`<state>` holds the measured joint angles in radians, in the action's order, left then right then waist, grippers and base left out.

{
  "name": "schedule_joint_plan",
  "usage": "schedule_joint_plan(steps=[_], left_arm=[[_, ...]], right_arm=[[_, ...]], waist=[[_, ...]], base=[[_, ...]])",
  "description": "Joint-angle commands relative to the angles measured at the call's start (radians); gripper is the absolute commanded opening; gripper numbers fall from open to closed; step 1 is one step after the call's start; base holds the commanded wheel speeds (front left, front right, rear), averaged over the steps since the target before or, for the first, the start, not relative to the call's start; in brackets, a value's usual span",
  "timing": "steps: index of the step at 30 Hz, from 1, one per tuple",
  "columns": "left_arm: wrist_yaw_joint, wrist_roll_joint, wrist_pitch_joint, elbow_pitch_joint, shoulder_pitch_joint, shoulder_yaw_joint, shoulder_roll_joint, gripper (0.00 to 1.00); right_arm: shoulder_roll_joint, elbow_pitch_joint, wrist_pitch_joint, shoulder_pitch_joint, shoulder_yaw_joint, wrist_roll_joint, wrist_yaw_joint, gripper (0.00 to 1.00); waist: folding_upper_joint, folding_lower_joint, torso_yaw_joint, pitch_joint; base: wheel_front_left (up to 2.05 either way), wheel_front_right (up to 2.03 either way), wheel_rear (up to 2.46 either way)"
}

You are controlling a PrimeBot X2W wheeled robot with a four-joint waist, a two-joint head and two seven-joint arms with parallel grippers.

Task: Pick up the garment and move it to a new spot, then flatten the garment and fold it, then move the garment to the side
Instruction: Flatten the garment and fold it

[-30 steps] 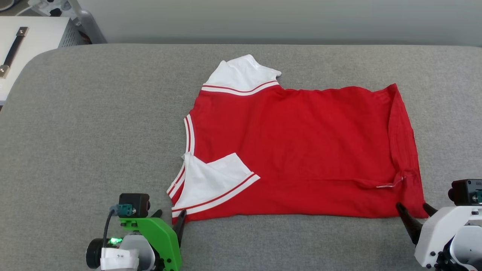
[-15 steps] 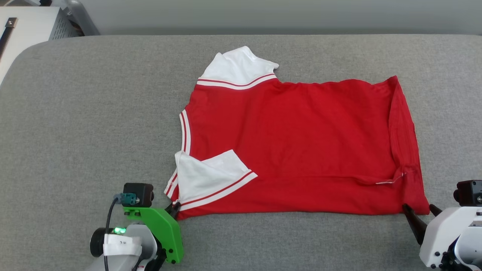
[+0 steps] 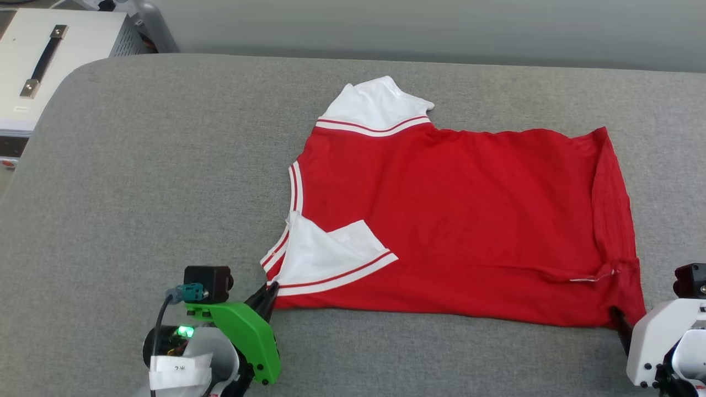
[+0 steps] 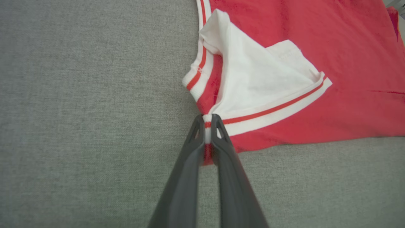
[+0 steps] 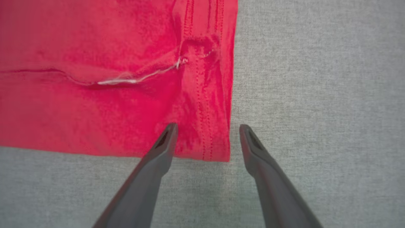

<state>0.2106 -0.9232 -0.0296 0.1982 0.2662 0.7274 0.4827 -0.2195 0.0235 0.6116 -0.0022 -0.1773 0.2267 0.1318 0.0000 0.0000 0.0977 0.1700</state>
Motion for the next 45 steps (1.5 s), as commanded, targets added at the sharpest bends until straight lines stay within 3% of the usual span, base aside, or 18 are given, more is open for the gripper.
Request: schedule_joint_plan(steps=[1,9,10,11,12,13,23,33,39,45], left_arm=[[0.0,0.011,0.01,-0.02,-0.007,-0.002,0.012,0.0],[0.001,0.02,0.008,-0.069,-0.001,0.002,0.025,0.0],[0.001,0.021,0.005,-0.068,-0.001,0.004,0.026,0.0],[0.001,0.021,0.003,-0.067,0.0,0.006,0.028,0.0],[0.001,0.022,0.002,-0.066,0.0,0.006,0.029,0.0],[0.001,0.022,0.0,-0.063,0.0,0.008,0.03,0.0],[-0.006,0.007,-0.019,-0.028,-0.035,0.022,0.047,0.0],[0.01,-0.03,-0.063,-0.056,-0.123,0.04,0.082,0.0],[0.022,-0.046,-0.098,-0.089,-0.165,0.062,0.093,0.0],[0.019,-0.03,-0.095,-0.047,-0.143,0.075,0.074,0.0]], right_arm=[[0.004,0.022,-0.009,-0.022,-0.005,-0.015,-0.001,1.0],[0.041,0.123,0.002,-0.054,-0.005,-0.032,-0.001,1.0],[0.044,0.134,0.008,-0.055,-0.002,-0.031,-0.001,0.84],[0.045,0.146,0.016,-0.054,0.002,-0.032,-0.001,0.34],[0.046,0.155,0.02,-0.053,0.005,-0.031,-0.001,0.09],[0.046,0.163,0.022,-0.053,0.007,-0.031,-0.001,0.0],[0.027,0.173,-0.012,-0.045,-0.006,-0.045,-0.001,0.0],[0.033,0.085,0.019,0.054,-0.029,-0.005,-0.001,0.0],[0.046,-0.026,0.098,0.151,-0.077,0.014,-0.001,0.0],[0.061,-0.039,0.11,0.153,-0.075,0.011,-0.001,0.0]], waist=[[0.0,0.0,0.011,0.012],[0.0,0.0,0.025,0.042],[0.0,0.0,0.025,0.045],[0.0,0.0,0.025,0.047],[0.0,0.0,0.025,0.049],[0.0,0.0,0.024,0.049],[0.0,0.0,0.002,-0.01],[0.0,0.0,-0.003,-0.085],[0.0,0.0,-0.004,-0.083],[0.0,0.0,-0.009,-0.052]], base=[[0.0,0.0,0.0],[0.0,0.0,0.0],[0.0,0.0,0.0],[0.0,0.0,0.0],[0.0,0.0,0.0],[0.0,0.0,0.0],[0.0,0.0,0.0],[0.0,0.0,0.0],[0.0,0.0,0.0],[0.0,0.0,0.0]])
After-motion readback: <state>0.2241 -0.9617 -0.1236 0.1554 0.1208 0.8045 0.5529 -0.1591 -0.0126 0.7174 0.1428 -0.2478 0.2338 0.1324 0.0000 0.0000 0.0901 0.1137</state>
